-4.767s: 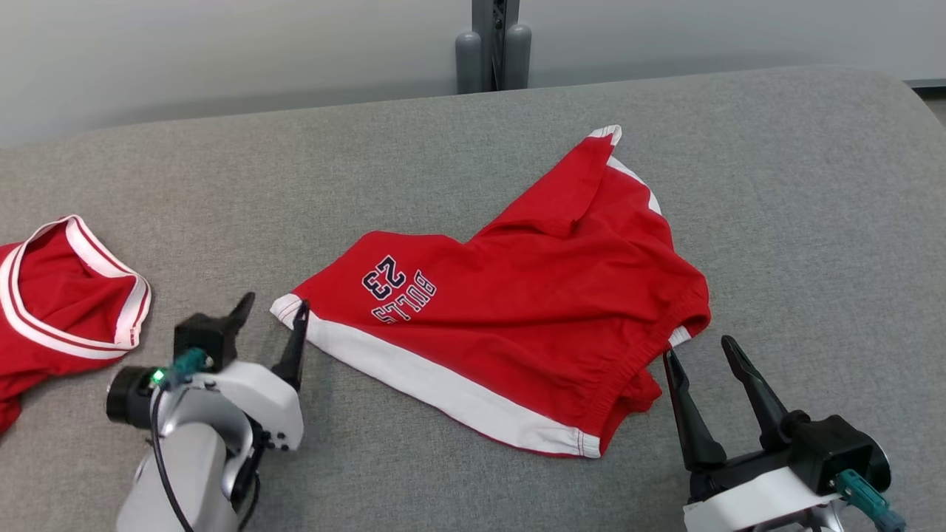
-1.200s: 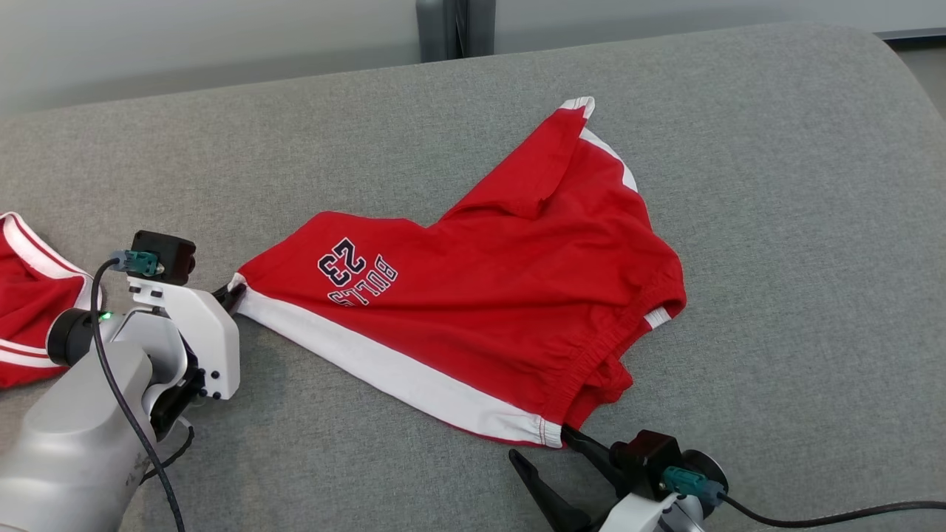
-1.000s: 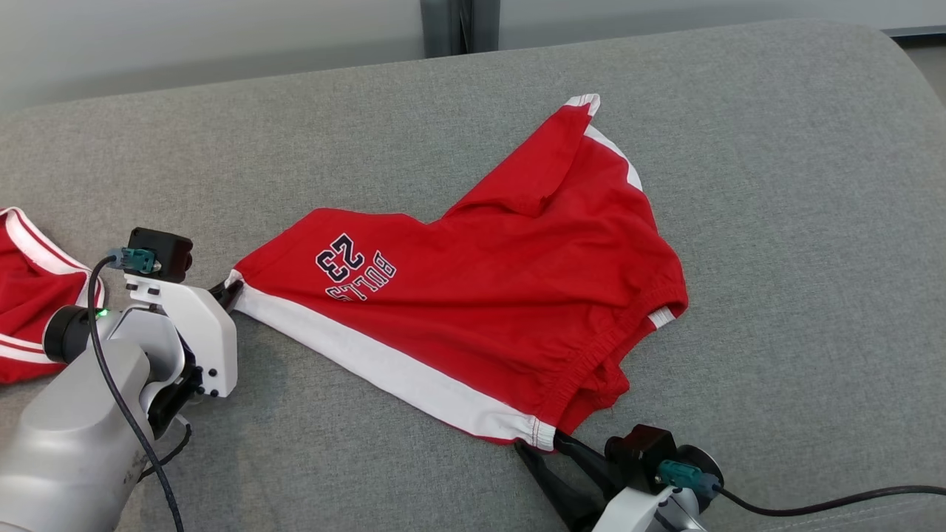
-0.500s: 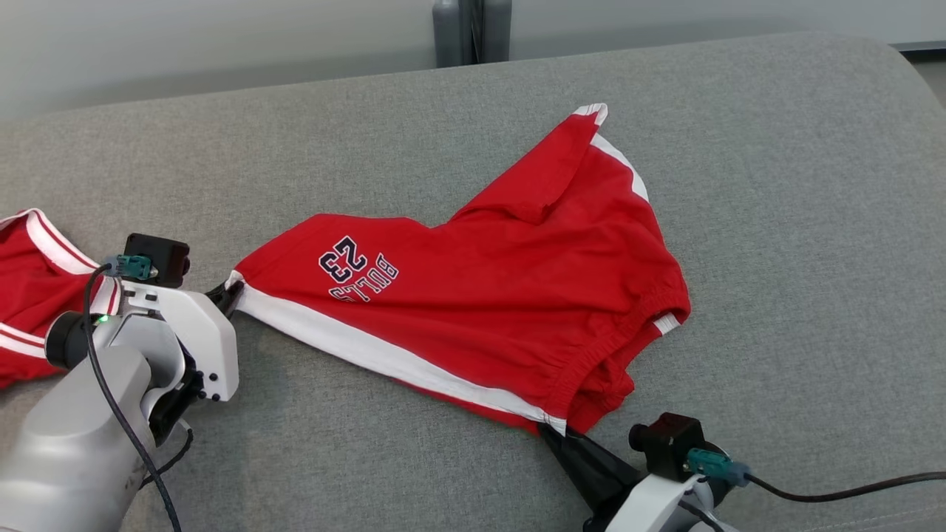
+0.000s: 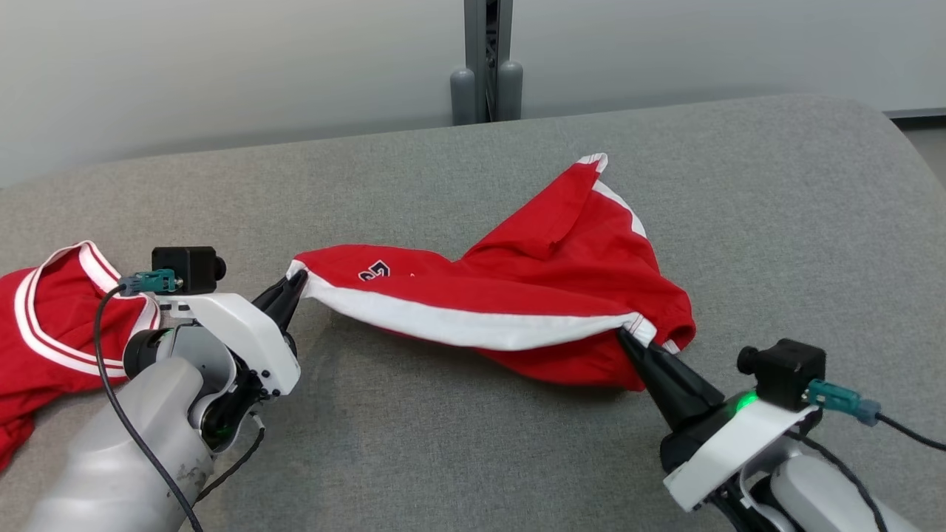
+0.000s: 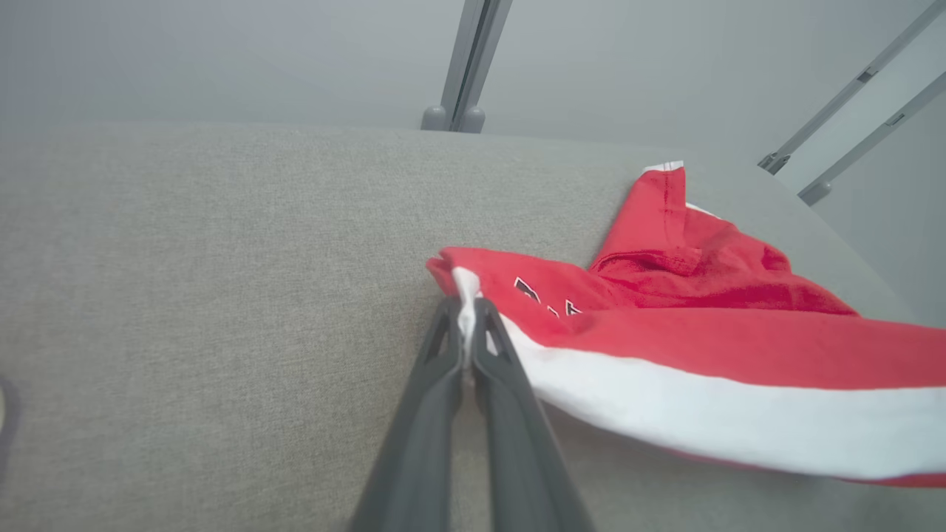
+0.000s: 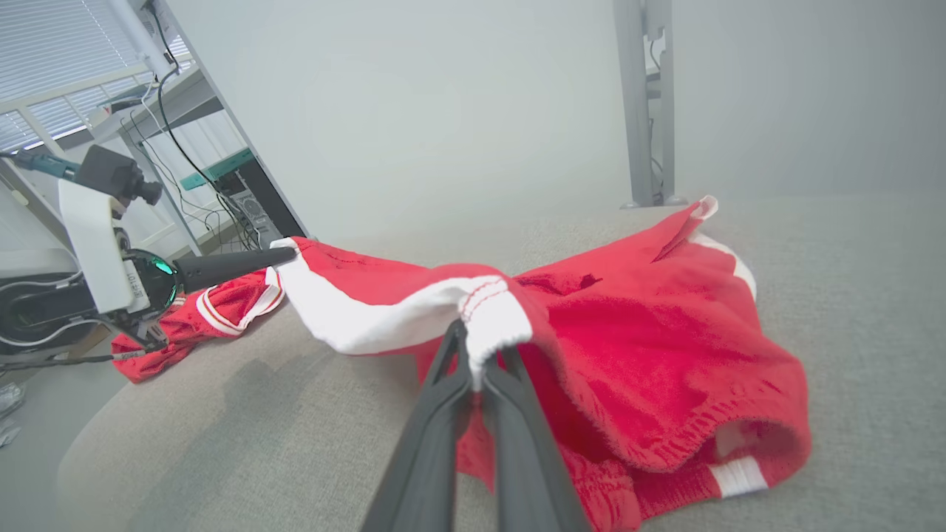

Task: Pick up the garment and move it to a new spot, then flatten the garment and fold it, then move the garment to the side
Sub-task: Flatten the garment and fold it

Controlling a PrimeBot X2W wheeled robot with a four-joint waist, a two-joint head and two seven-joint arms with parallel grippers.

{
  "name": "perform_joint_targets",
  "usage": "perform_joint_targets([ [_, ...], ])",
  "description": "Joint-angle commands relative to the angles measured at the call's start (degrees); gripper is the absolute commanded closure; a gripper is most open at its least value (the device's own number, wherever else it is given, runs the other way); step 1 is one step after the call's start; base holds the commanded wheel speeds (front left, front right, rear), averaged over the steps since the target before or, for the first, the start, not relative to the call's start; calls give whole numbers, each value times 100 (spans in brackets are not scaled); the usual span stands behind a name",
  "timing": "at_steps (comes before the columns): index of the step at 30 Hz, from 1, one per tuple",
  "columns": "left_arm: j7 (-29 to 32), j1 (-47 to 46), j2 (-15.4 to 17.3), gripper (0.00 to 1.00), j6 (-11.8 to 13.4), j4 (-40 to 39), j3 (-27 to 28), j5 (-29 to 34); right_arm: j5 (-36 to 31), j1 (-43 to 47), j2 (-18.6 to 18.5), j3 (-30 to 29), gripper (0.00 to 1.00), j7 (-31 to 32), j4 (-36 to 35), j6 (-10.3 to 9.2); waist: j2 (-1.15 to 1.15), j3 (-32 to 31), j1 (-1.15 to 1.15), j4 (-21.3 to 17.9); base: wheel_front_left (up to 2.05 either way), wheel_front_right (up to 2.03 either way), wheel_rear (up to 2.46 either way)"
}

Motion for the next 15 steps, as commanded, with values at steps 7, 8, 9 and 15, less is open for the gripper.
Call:
perform_joint_targets([
  [7, -172, 87, -162, 100, 51, -273, 470, -550, 113, -291, -277, -571, 100, 343, -236, 2, 0, -446, 0, 88, 0, 0, 0],
  [8, -178, 106, -207, 100, 62, -336, 551, -645, 153, -346, -276, -640, 100, 401, -232, 2, 0, -498, 0, 88, 0, 0, 0],
  [9, -193, 120, -250, 100, 73, -393, 645, -764, 138, -419, -297, -687, 100, 456, -207, 2, 0, -548, 0, 85, 0, 0, 0],
  [15, -161, -104, -364, 100, 266, -813, 1134, -1301, 201, -1064, -245, -911, 100, 791, -18, 2, 0, -717, 0, 62, 0, 0, 0],
])
